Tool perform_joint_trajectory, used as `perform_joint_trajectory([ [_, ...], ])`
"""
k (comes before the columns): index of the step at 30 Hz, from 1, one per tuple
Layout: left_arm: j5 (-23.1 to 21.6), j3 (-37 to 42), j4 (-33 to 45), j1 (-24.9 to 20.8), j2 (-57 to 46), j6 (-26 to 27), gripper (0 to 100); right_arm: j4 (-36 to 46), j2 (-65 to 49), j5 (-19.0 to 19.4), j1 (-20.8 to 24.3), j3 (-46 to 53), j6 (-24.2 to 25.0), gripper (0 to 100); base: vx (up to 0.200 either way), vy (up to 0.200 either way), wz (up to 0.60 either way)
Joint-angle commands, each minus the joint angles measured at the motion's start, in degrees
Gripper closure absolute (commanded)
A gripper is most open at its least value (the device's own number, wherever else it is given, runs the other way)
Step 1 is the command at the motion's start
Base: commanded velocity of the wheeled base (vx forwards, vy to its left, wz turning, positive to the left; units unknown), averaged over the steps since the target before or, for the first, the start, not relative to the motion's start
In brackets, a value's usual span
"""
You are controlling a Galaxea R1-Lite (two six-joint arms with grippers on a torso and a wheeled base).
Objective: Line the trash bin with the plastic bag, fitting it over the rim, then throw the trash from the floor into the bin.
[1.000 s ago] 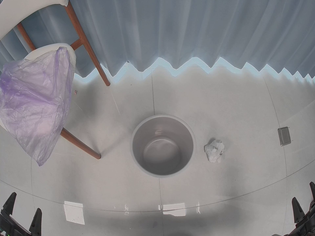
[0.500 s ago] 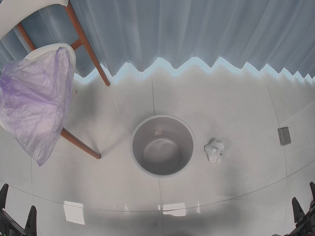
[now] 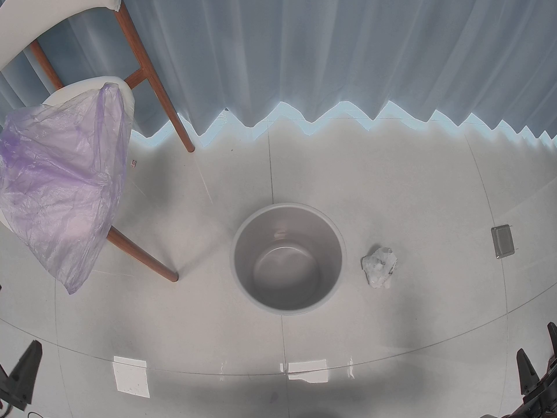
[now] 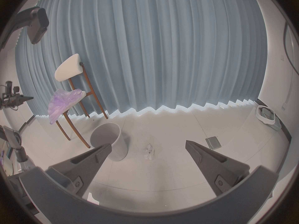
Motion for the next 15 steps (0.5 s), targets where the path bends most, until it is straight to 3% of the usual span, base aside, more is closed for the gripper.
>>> perform_joint_trajectory([
  [1,-4.77,-11.31,-1.14,-4.69,18.64,0.10,0,-0.02,-0.96,-0.02,0.00,1.01,0.13,0,0.000,0.000,0.00],
  [8,-5.04,-18.34,-13.18,-5.48,35.78,2.38,0,-0.02,-0.96,-0.02,0.00,1.01,0.13,0,0.000,0.000,0.00],
  [15,-2.84,-23.26,-14.94,-6.36,45.36,9.50,0,-0.02,-0.96,-0.02,0.00,1.01,0.13,0,0.000,0.000,0.00],
])
